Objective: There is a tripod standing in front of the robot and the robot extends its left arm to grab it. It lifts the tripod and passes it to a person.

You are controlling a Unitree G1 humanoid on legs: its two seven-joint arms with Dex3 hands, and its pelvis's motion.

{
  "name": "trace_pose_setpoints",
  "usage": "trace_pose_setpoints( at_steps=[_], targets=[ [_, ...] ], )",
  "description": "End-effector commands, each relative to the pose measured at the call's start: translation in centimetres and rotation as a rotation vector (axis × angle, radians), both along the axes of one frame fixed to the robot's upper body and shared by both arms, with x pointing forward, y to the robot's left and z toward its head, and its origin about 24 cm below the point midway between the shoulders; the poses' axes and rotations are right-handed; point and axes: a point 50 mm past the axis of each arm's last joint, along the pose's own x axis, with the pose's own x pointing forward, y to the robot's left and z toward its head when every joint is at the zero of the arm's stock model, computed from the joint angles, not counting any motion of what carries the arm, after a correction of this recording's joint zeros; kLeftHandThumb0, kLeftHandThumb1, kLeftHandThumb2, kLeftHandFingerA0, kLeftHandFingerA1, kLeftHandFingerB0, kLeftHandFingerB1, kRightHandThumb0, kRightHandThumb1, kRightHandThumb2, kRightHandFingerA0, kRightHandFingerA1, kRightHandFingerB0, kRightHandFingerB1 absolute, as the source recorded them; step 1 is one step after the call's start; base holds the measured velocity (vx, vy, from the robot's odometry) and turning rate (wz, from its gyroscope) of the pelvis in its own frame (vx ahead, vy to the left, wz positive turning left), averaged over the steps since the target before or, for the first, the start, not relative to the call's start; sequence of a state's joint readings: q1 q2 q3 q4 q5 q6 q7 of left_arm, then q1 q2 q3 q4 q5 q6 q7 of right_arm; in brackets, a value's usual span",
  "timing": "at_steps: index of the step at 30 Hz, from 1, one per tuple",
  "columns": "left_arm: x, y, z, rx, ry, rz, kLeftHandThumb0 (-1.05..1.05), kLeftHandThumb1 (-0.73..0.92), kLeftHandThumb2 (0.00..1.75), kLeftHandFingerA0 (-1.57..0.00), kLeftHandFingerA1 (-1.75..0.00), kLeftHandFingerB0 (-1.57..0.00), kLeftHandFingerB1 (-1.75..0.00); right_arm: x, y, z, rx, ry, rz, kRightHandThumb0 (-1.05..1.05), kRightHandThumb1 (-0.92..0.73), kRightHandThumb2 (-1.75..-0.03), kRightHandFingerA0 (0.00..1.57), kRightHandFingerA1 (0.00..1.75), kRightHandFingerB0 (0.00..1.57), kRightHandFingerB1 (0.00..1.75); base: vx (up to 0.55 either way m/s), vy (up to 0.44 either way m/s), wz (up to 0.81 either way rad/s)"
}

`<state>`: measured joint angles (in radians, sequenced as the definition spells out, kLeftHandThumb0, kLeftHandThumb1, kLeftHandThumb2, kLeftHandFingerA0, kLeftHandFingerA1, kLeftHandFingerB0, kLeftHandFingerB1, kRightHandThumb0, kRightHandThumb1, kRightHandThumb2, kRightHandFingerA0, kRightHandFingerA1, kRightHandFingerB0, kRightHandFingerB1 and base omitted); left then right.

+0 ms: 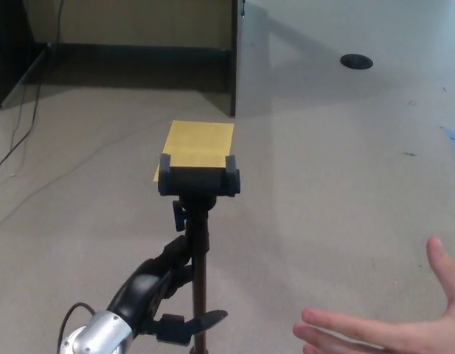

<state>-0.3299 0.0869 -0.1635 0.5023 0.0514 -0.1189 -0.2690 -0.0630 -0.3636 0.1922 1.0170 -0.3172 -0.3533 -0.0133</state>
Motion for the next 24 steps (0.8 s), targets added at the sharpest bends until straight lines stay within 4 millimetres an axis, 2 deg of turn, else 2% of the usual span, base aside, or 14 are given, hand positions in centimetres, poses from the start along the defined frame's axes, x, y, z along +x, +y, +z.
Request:
trace_pose_setpoints(
  at_steps=[1, 2, 7, 12, 13, 17, 18, 20, 21, 24],
  targets=[
    [0.7, 1.0, 0.3, 0.035, -0.008, 0.051, -0.55, 0.45, 0.54, -0.16, -0.37, -0.02, -0.18, 0.2, 0.0, 0.1, 0.001, 0.001, 0.002, -0.41, -0.69, -0.61, 0.67, 0.42, 0.53, 0.38, 0.0, 0.0, 0.0],
    [0.9, 1.4, 0.3, 0.061, -0.011, 0.064, -0.57, 0.38, 0.7, -0.14, -0.44, -0.03, -0.16, 0.3, 0.0, 0.2, -0.002, -0.001, 0.007, -0.43, -0.69, -0.6, 0.69, 0.42, 0.53, 0.37, 0.0, 0.0, 0.0],
    [2.0, 2.4, 0.5, 0.108, -0.028, 0.116, -0.55, 0.38, 0.67, -0.16, -0.44, -0.05, -0.2, 0.4, 0.0, 0.3, -0.003, -0.014, 0.019, -0.41, -0.7, -0.61, 0.66, 0.42, 0.53, 0.38, 0.0, 0.0, 0.0],
    [3.2, 2.1, 1.4, 0.107, -0.057, 0.142, -0.5, 0.38, 0.65, -0.18, -0.43, -0.06, -0.23, 0.8, 0.1, 0.5, -0.001, -0.029, 0.015, -0.4, -0.69, -0.61, 0.66, 0.42, 0.54, 0.39, 0.0, 0.0, 0.0],
    [3.3, 2.0, 1.5, 0.098, -0.059, 0.149, -0.26, 0.28, 0.84, -0.05, -0.48, 0.0, -0.48, 0.9, 0.1, 0.5, 0.0, -0.026, 0.014, -0.41, -0.69, -0.61, 0.67, 0.42, 0.54, 0.38, 0.0, 0.0, 0.0],
    [3.8, 1.2, 2.1, 0.102, -0.087, 0.142, -0.28, 0.28, 0.84, -0.04, -0.47, 0.0, -0.47, 1.0, 0.1, 0.6, -0.009, -0.03, 0.021, -0.43, -0.69, -0.6, 0.71, 0.43, 0.54, 0.37, 0.0, 0.0, 0.0],
    [3.9, 1.1, 2.1, 0.104, -0.089, 0.144, -0.54, 0.41, 0.64, -0.24, -0.41, -0.08, -0.3, 1.1, 0.1, 0.6, -0.011, -0.029, 0.021, -0.47, -0.57, -0.84, 0.64, 0.57, 0.49, 0.52, 0.0, 0.0, 0.0],
    [4.0, 0.7, 2.3, 0.123, -0.114, 0.138, -0.56, 0.42, 0.66, -0.25, -0.42, -0.08, -0.29, 1.2, 0.1, 0.6, -0.014, -0.029, 0.019, -0.47, -0.57, -0.84, 0.64, 0.58, 0.49, 0.52, 0.0, 0.0, 0.0],
    [4.0, 0.5, 2.3, 0.121, -0.119, 0.14, -0.56, 0.41, 0.67, -0.25, -0.43, -0.07, -0.3, 1.2, 0.1, 0.7, -0.014, -0.032, 0.019, -0.43, -0.69, -0.6, 0.73, 0.43, 0.54, 0.37, 0.0, 0.0, 0.0],
    [4.3, -0.3, 2.5, 0.067, -0.127, 0.136, -0.52, 0.41, 0.66, -0.3, -0.45, -0.07, -0.32, 1.5, 0.1, 0.8, -0.02, -0.036, 0.026, -0.43, -0.7, -0.61, 0.69, 0.42, 0.54, 0.38, 0.0, 0.0, 0.0]
  ],
)
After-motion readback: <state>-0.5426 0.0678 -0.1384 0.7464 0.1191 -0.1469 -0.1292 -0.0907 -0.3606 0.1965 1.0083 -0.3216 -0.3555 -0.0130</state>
